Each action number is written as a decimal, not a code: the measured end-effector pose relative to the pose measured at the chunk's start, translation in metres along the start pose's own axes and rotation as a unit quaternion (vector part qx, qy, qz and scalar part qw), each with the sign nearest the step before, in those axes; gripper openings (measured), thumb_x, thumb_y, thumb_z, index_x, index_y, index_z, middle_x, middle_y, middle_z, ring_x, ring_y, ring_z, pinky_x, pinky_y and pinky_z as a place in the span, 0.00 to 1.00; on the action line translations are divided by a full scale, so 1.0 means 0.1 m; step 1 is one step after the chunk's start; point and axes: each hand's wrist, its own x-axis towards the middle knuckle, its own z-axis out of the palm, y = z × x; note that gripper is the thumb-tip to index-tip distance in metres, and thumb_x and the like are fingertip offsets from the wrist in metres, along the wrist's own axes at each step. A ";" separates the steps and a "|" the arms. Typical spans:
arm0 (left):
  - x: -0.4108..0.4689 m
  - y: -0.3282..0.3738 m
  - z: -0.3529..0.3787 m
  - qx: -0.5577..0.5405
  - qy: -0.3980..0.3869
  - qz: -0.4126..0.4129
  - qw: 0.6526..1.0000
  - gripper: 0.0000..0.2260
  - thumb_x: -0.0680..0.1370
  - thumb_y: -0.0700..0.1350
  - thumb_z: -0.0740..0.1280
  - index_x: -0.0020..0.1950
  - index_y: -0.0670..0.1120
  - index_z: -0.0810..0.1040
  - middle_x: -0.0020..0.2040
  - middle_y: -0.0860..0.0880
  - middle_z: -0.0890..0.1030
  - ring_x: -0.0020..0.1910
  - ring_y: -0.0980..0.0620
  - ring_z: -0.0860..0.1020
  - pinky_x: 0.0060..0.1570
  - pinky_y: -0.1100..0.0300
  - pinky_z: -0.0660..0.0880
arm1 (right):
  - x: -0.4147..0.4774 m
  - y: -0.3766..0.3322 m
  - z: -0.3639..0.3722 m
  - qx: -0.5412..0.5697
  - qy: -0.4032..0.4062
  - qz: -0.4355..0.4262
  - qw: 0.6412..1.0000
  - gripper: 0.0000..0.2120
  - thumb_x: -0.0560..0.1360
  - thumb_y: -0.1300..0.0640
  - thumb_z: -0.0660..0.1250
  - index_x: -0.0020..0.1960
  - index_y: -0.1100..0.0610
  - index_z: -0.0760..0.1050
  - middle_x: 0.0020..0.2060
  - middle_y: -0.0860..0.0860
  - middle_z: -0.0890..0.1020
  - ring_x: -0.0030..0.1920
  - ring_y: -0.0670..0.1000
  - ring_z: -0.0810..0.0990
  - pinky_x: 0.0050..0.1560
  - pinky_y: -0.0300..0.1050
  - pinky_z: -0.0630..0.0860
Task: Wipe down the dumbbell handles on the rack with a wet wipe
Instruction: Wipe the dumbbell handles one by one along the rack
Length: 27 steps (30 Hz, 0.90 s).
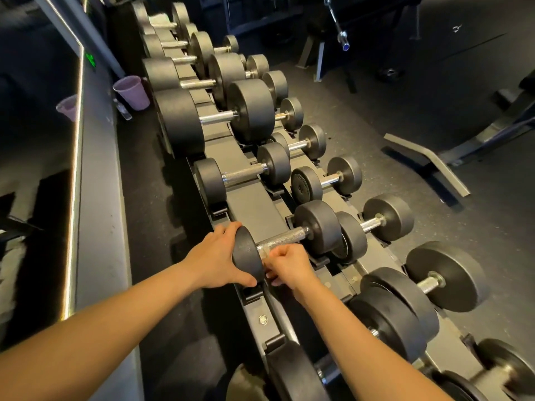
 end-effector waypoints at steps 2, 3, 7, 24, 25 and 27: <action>0.00 0.00 0.01 0.000 0.003 0.001 1.000 0.57 0.60 0.66 0.80 0.80 0.54 0.54 0.75 0.51 0.64 0.69 0.48 0.69 0.65 0.48 0.77 | 0.02 -0.06 -0.03 -0.135 0.072 -0.147 0.977 0.06 0.76 0.58 0.69 0.40 0.56 0.78 0.35 0.51 0.81 0.35 0.46 0.79 0.39 0.48 0.81; 0.00 0.00 0.01 0.000 0.004 0.000 1.000 0.57 0.60 0.66 0.80 0.80 0.54 0.54 0.74 0.51 0.65 0.69 0.48 0.70 0.65 0.48 0.77 | 0.03 -0.11 -0.05 -0.210 0.087 -0.224 0.948 0.05 0.77 0.57 0.69 0.42 0.54 0.78 0.37 0.48 0.80 0.39 0.45 0.79 0.42 0.45 0.79; 0.01 0.00 0.01 0.002 0.006 0.003 1.000 0.56 0.59 0.67 0.79 0.80 0.54 0.54 0.73 0.51 0.65 0.68 0.48 0.70 0.64 0.49 0.77 | 0.28 -0.32 -0.07 -0.435 -0.037 -0.340 0.833 0.04 0.78 0.57 0.67 0.46 0.55 0.79 0.45 0.50 0.78 0.48 0.52 0.77 0.50 0.51 0.77; 0.01 -0.01 0.06 0.021 0.032 0.006 0.999 0.55 0.60 0.69 0.78 0.78 0.56 0.53 0.72 0.53 0.66 0.66 0.51 0.70 0.61 0.53 0.78 | 0.26 -0.15 0.01 -0.538 0.079 -0.407 0.734 0.13 0.65 0.55 0.78 0.45 0.54 0.77 0.41 0.51 0.76 0.44 0.54 0.75 0.44 0.48 0.73; 0.01 0.00 0.06 0.022 0.033 0.005 0.999 0.56 0.60 0.68 0.78 0.79 0.56 0.53 0.73 0.53 0.66 0.66 0.51 0.70 0.61 0.53 0.77 | 0.22 -0.09 0.02 -0.530 0.110 -0.400 0.740 0.15 0.64 0.55 0.80 0.44 0.54 0.77 0.40 0.51 0.76 0.42 0.53 0.75 0.42 0.47 0.73; 0.00 0.01 0.05 0.023 0.031 0.002 0.999 0.56 0.60 0.68 0.79 0.79 0.55 0.52 0.74 0.53 0.65 0.67 0.51 0.70 0.62 0.53 0.77 | 0.15 0.00 0.00 -0.493 0.166 -0.380 0.765 0.10 0.68 0.55 0.77 0.43 0.54 0.76 0.39 0.50 0.76 0.40 0.51 0.75 0.39 0.45 0.73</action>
